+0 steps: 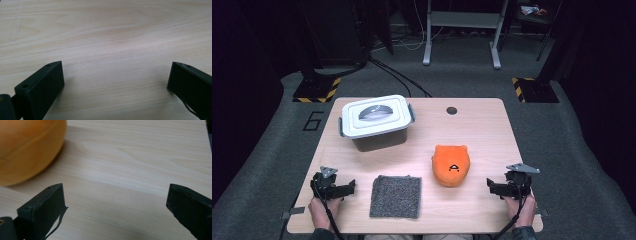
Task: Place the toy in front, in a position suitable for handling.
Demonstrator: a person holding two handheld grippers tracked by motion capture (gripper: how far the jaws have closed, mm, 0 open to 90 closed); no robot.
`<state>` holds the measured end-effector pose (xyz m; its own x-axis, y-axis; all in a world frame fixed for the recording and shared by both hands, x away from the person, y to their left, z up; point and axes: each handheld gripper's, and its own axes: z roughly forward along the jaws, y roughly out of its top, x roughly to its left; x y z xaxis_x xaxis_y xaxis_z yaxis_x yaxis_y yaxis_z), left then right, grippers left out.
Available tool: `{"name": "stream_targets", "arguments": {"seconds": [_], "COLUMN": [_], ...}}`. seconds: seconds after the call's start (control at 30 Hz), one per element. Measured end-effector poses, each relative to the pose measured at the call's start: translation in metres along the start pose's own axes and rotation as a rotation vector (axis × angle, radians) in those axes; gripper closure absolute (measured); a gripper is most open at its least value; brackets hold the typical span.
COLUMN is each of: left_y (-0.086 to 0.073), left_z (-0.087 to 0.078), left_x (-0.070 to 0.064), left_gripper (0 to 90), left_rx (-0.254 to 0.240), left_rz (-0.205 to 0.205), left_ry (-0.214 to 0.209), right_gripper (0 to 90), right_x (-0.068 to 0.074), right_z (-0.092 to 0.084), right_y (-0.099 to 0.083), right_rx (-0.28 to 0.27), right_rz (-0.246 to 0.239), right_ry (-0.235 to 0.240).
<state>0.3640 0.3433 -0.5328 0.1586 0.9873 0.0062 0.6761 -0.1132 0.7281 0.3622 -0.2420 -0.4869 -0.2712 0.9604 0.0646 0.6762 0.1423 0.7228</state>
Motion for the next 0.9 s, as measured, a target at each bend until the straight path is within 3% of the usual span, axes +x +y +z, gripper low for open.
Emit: {"name": "stream_targets", "arguments": {"seconds": [0.37, 0.4, 0.47, 0.8, 0.9], "left_y": [0.0, 0.0, 0.0, 0.0, 0.0], "left_z": [-0.001, -0.001, -0.001, -0.001, -0.001], "left_x": [0.0, 0.0, 0.0, 0.0, 0.0], "left_gripper": [0.3, 0.3, 0.3, 0.8, 0.8], "left_rx": [0.008, 0.007, 0.007, 0.007, 0.008], "left_rz": [-0.013, -0.013, -0.013, -0.017, -0.019], "left_ry": [0.01, 0.011, 0.011, 0.016, 0.017], "right_gripper": [0.0, 0.0, 0.0, 0.0, 0.0], "right_x": [0.042, 0.055, 0.066, 0.1, 0.105], "right_z": [-0.005, -0.004, -0.003, 0.01, 0.013], "right_y": [0.034, 0.042, 0.048, 0.069, 0.073], "right_rx": [-0.019, -0.009, -0.006, 0.004, 0.014], "right_rz": [0.007, -0.023, -0.043, -0.111, -0.092], "right_ry": [0.13, 0.147, 0.167, 0.198, 0.203]}}
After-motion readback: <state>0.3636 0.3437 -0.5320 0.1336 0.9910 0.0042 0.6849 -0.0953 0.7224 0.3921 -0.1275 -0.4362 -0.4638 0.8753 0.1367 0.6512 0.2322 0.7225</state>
